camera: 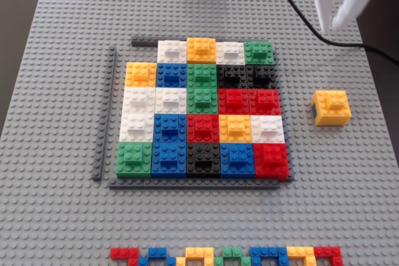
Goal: Grab the cube and place it into the grid
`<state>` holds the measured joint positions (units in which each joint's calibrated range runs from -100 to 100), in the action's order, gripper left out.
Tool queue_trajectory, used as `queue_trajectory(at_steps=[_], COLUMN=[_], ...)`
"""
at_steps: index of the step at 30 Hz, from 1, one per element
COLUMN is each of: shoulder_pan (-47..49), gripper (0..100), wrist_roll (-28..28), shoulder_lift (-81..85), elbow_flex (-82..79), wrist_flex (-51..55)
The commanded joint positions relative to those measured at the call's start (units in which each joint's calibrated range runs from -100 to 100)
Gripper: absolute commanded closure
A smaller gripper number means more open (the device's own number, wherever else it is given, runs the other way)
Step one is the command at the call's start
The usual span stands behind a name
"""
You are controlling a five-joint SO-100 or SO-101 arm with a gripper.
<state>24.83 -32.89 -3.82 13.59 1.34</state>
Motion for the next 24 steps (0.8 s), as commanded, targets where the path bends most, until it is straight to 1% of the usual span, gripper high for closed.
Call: queue_trajectory(at_steps=[1, 5, 9, 16, 24], shoulder_pan=[1.51, 1.95, 2.1, 2.32, 1.43], gripper=[86, 78, 75, 73, 73], wrist_roll=[2.05, 3.86, 3.96, 3.71, 3.42], shoulder_lift=[-6.76, -12.0, -15.19, -21.38, -24.9], elbow_flex=[10.29, 12.28, 13.1, 17.54, 18.9], wrist_flex=[0.61, 0.27, -0.37, -0.71, -1.59])
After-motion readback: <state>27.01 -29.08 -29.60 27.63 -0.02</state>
